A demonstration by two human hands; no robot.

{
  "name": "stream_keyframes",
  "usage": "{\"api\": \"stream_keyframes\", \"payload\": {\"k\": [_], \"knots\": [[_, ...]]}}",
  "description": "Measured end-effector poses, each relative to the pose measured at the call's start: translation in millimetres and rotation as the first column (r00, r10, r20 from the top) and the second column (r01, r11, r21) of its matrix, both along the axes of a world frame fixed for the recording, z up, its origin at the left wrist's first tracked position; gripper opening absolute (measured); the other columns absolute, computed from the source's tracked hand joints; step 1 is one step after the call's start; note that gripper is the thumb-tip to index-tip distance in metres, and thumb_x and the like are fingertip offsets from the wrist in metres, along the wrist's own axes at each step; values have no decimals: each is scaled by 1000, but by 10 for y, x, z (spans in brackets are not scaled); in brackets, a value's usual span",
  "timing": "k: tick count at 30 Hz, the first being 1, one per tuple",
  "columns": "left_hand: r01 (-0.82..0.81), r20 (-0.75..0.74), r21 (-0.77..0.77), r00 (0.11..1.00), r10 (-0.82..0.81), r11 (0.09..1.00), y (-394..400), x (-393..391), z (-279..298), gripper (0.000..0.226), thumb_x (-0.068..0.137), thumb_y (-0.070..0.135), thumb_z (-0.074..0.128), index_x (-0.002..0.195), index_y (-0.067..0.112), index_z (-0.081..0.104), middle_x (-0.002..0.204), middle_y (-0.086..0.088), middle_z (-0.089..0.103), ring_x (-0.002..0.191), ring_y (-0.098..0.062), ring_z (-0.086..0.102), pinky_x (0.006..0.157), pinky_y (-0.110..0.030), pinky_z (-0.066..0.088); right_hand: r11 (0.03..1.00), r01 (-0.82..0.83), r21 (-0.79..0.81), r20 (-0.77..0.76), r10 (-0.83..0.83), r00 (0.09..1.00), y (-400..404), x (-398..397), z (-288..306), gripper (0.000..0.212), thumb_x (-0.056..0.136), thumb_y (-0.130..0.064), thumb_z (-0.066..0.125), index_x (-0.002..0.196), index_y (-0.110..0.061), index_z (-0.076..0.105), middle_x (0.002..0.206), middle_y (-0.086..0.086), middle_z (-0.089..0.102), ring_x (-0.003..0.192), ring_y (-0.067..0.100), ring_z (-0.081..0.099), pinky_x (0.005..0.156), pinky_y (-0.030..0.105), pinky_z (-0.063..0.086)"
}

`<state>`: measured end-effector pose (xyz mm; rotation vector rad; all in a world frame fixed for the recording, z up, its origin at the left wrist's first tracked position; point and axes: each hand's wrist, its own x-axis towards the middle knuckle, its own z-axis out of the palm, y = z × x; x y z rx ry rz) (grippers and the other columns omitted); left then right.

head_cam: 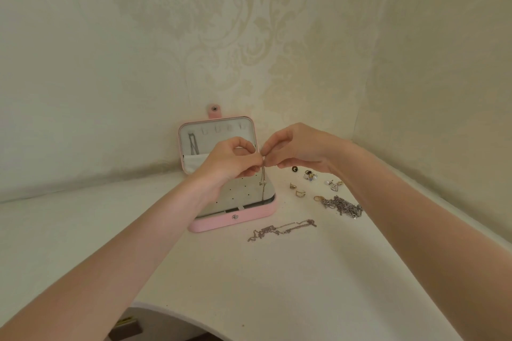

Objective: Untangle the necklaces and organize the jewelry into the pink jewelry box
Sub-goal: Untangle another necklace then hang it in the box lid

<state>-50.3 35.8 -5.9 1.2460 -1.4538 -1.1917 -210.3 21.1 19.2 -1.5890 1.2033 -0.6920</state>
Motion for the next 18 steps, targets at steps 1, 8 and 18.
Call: {"api": "stream_keyframes", "payload": {"k": [1, 8, 18], "knots": [[7, 29, -22, 1000, -6, 1000, 2, -1, 9, 18, 78, -1, 65, 84, 13, 54, 64, 0, 62, 54, -6, 57, 63, -17, 53, 1000, -11, 2, -3, 11, 1000, 0, 7, 5, 20, 73, 9, 70, 83, -8, 66, 76, 5, 65, 68, 9, 60, 59, 14, 47], [83, 166, -125, 984, -61, 989, 28, 31, 51, 18, 77, 3, 65, 82, 16, 53, 68, 4, 63, 59, -3, 59, 65, -19, 53, 998, -43, 55, 20, 42, 999, 3, 54, -3, 26, 76, 15, 61, 81, -10, 55, 76, 9, 55, 69, 16, 50, 57, 18, 43], [91, -356, 266, 934, 11, 960, 39, 4, -22, 13, 83, 0, 58, 77, 12, 55, 65, -1, 59, 58, -10, 55, 60, -19, 50, 992, -34, 118, 199, 10, 980, -23, 64, -52, 29, 78, 17, 57, 84, -11, 50, 70, 9, 53, 61, 16, 48, 55, 20, 44]]}}
